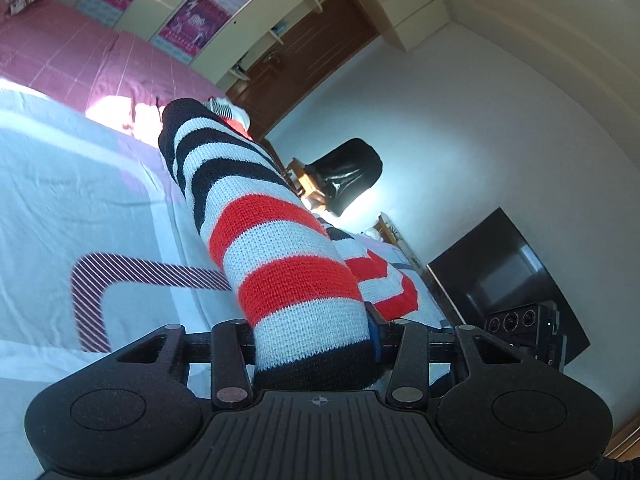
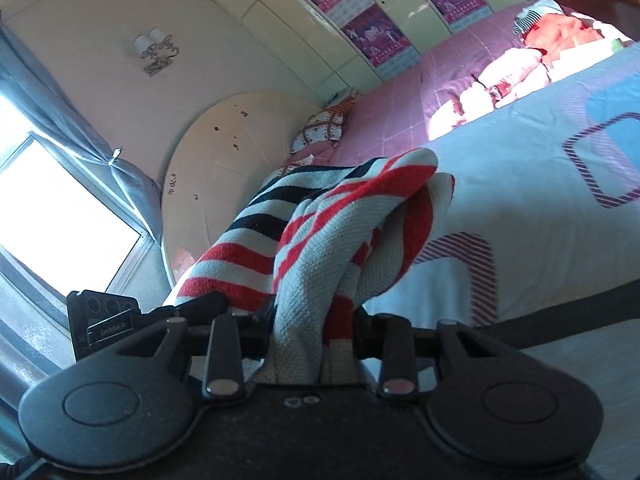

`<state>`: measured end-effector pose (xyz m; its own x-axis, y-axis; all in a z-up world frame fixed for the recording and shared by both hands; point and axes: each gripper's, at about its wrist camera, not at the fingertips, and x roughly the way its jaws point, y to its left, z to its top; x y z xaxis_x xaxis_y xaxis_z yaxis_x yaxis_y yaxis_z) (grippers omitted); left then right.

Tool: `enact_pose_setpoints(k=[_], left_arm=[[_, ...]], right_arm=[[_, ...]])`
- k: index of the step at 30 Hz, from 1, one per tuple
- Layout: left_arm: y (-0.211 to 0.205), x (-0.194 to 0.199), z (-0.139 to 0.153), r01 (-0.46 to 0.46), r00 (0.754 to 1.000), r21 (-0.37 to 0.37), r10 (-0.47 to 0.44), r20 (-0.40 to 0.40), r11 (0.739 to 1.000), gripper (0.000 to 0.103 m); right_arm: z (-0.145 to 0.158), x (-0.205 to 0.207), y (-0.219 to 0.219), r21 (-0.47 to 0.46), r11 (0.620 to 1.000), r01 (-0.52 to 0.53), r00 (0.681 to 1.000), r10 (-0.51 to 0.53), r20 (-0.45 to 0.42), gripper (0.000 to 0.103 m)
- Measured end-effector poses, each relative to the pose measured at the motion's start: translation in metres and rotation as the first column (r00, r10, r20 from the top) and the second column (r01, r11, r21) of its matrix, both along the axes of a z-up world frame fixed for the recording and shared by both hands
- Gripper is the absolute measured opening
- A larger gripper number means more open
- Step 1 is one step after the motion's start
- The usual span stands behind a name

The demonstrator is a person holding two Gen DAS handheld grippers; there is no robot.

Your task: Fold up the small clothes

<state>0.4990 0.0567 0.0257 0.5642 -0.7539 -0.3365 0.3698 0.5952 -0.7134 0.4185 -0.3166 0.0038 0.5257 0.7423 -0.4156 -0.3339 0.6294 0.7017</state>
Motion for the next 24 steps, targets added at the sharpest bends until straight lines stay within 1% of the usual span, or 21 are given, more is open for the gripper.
enact_pose_setpoints(k=[4, 7, 14, 18, 21, 24], left_arm=[[0.036, -0.015, 0.018, -0.022, 0.999, 0.024, 0.021, 0.025, 0.999, 0.043], [0.07, -0.03, 0.024, -0.05, 0.998, 0.03, 0.049, 0.033, 0.998, 0.043], [0.148, -0.062, 0.025, -0.136, 0.99, 0.037, 0.135, 0.031, 0.99, 0.043], [0.194, -0.078, 0.01, -0.191, 0.982, 0.022, 0.191, 0.006, 0.981, 0.043], [0.223, -0.086, -0.008, -0.229, 0.973, 0.003, 0.229, -0.028, 0.973, 0.043], [0.242, -0.092, -0.032, -0.264, 0.962, -0.006, 0.263, -0.069, 0.964, 0.043]], right_arm=[[0.011, -0.006, 0.033, 0.002, 1.0, -0.027, 0.999, 0.027, 0.019, 0.034], [0.015, -0.008, 0.064, 0.005, 0.999, -0.052, 0.998, 0.052, 0.025, 0.034], [0.014, -0.007, 0.14, 0.013, 0.991, -0.131, 0.991, 0.131, 0.016, 0.034], [0.008, -0.001, 0.189, 0.005, 0.982, -0.189, 0.982, 0.189, 0.002, 0.034], [0.0, 0.002, 0.218, 0.001, 0.975, -0.224, 0.974, 0.223, -0.022, 0.034], [-0.013, 0.004, 0.244, -0.003, 0.967, -0.255, 0.966, 0.254, -0.055, 0.034]])
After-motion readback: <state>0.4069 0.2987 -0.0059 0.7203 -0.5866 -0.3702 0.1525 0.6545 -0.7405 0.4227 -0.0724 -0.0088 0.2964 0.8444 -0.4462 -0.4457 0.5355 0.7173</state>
